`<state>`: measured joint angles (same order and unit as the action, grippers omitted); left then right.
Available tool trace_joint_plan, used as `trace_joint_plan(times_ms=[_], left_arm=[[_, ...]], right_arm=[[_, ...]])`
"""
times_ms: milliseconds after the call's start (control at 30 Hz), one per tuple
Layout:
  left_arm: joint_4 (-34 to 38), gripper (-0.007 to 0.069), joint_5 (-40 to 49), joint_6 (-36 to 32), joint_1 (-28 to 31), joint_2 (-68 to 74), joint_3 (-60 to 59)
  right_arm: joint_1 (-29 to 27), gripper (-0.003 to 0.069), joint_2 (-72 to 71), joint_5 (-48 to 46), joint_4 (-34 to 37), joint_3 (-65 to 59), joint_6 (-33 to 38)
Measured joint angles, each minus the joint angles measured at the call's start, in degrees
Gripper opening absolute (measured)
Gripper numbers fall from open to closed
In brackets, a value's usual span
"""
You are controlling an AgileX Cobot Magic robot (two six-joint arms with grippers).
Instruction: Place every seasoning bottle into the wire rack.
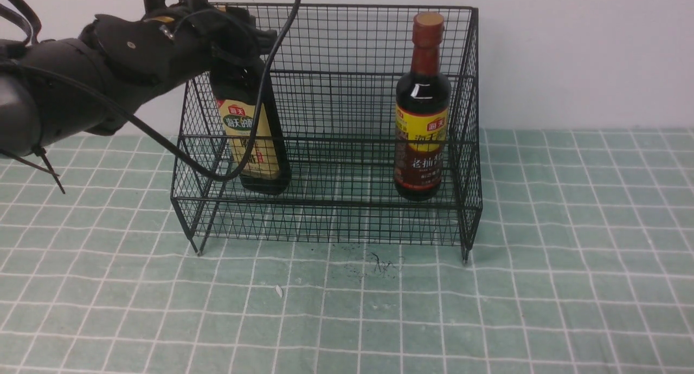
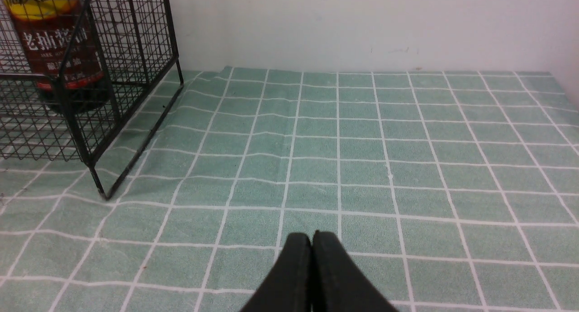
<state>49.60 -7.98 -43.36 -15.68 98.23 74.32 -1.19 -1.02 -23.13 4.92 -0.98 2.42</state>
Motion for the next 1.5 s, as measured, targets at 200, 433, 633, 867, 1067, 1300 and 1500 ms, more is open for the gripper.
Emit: trace_joint_plan(times_ms=[200,433,633,867,1067,1300,1500], left_arm=[[0.1,0.0344,-0.3,-0.8,0.0,0.0,0.1],[0.1,0.0406,0.4,-5.9,0.0,-3.4,0.4],[0.1,0.0407,4.0,-9.1,0.0,-7.8,0.7],[0.0,0.0288,18.5,-9.0,1.1,-14.5,0.8],[-4.4,0.0027,47.7,1.5,7.7,-19.8,0.8],[-9.4,-0.0006,60.5,8.1,13.6,-28.1,-4.2],[-8.3,-0.0006,58.4,8.6,13.9,-44.3,-18.0]], right_arm=[[0.0,-0.0015,0.0,0.0,0.0,0.0,0.0],[0.0,-0.0015,0.0,0.0,0.0,0.0,0.0],[0.0,-0.0015,0.0,0.0,0.0,0.0,0.0],[0.0,-0.0015,0.0,0.0,0.0,0.0,0.0],[0.0,-0.0015,0.0,0.0,0.0,0.0,0.0],[0.0,-0.0015,0.0,0.0,0.1,0.0,0.0],[0.0,-0.0015,0.0,0.0,0.1,0.0,0.0]])
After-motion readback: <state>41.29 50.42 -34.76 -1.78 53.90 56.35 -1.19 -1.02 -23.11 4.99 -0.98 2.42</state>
